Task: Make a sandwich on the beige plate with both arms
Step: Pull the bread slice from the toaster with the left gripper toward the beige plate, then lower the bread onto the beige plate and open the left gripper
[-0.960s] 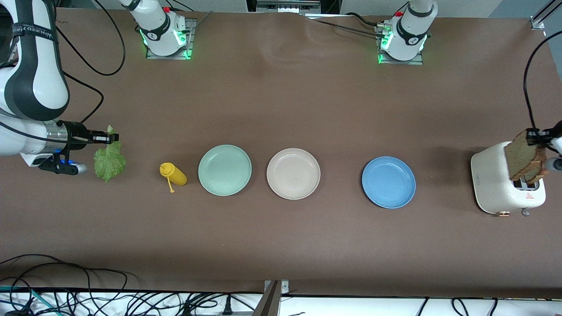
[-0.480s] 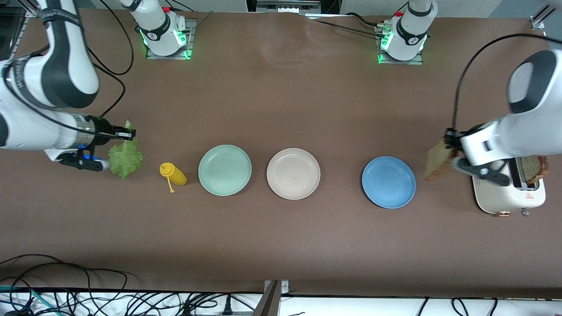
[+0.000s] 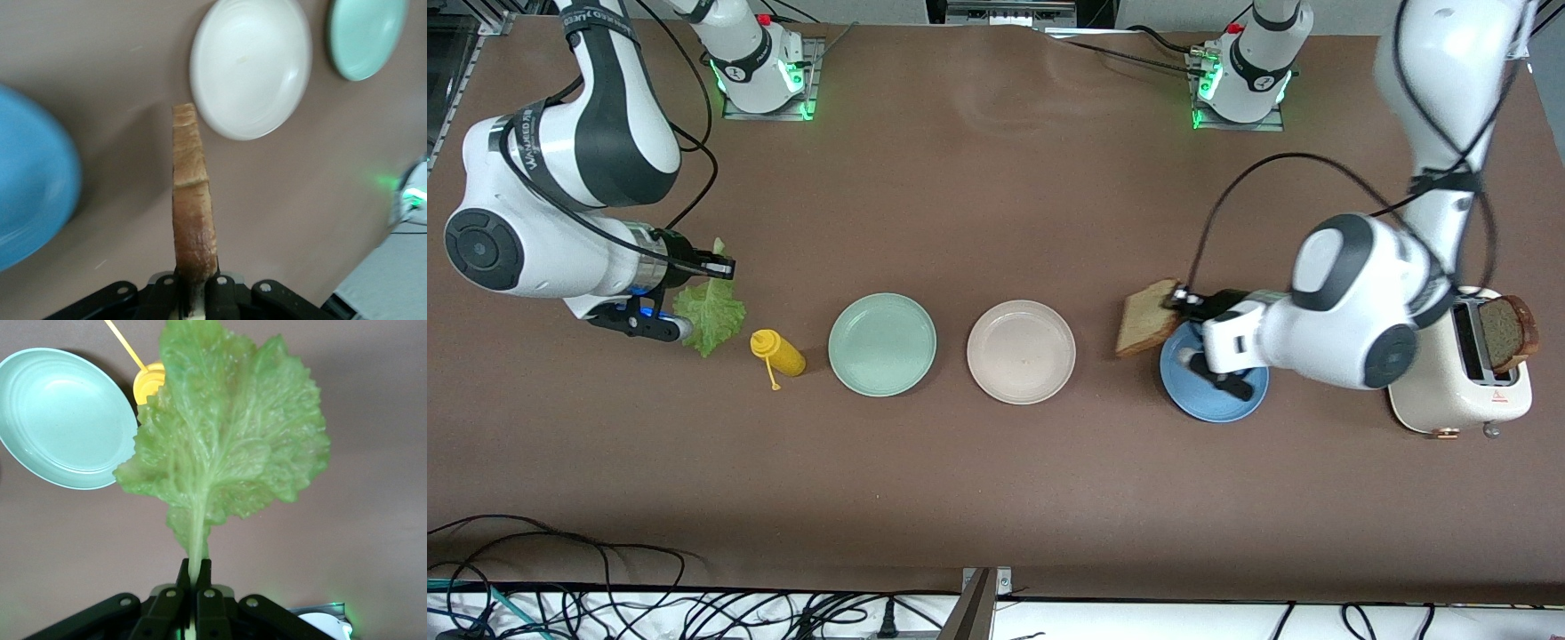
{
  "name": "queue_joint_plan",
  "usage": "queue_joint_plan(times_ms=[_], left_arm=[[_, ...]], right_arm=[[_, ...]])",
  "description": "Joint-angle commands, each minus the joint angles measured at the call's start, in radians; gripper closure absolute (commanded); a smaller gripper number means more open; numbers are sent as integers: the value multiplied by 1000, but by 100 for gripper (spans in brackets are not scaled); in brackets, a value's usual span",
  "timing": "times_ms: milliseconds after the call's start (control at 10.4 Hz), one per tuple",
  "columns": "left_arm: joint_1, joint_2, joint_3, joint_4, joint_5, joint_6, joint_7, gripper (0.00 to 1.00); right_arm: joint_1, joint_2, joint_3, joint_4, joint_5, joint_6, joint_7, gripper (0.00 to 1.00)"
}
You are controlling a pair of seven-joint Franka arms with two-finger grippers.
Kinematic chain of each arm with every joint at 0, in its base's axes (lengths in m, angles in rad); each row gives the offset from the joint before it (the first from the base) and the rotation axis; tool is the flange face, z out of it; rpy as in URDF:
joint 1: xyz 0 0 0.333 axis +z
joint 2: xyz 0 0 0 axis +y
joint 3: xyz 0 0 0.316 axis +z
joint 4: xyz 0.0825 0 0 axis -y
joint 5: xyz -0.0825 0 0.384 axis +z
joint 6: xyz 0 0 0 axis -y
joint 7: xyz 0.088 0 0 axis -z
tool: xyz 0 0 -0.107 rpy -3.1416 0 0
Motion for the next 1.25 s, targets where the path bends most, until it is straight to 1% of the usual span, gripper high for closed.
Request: queue_joint_plan(times_ms=[0, 96, 192, 288, 384, 480, 768, 1056, 1152], left_arm=[[-97, 65, 5, 29, -112, 115, 8, 100], [-134, 85, 5, 26, -112, 174, 8, 100], [-149, 107, 3, 22, -135, 202, 8, 100], [-154, 137, 5, 23, -202, 207, 8, 100], [-154, 157, 5, 25, -236, 231, 11, 100], [-154, 162, 5, 25, -245, 250, 20, 100], [-148, 220, 5, 25, -333, 275, 125, 100], [-146, 240, 7, 25, -342, 290, 138, 100], [-146, 263, 7, 31, -342, 295, 175, 77]], right_arm=[[-4, -22, 47, 18, -64, -36, 59, 100], [-4, -27, 51, 23, -75, -48, 60, 100], [-4, -27, 51, 28, -73, -66, 61, 100], [-4, -27, 53, 34, -73, -68, 63, 100], [-4, -27, 59, 35, -69, -71, 69, 100], [-4, -26, 80, 50, -73, -71, 102, 100], [7, -24, 87, 55, -75, -64, 113, 100], [28, -19, 87, 55, -84, -45, 133, 100], [33, -15, 87, 55, -92, -42, 162, 100]])
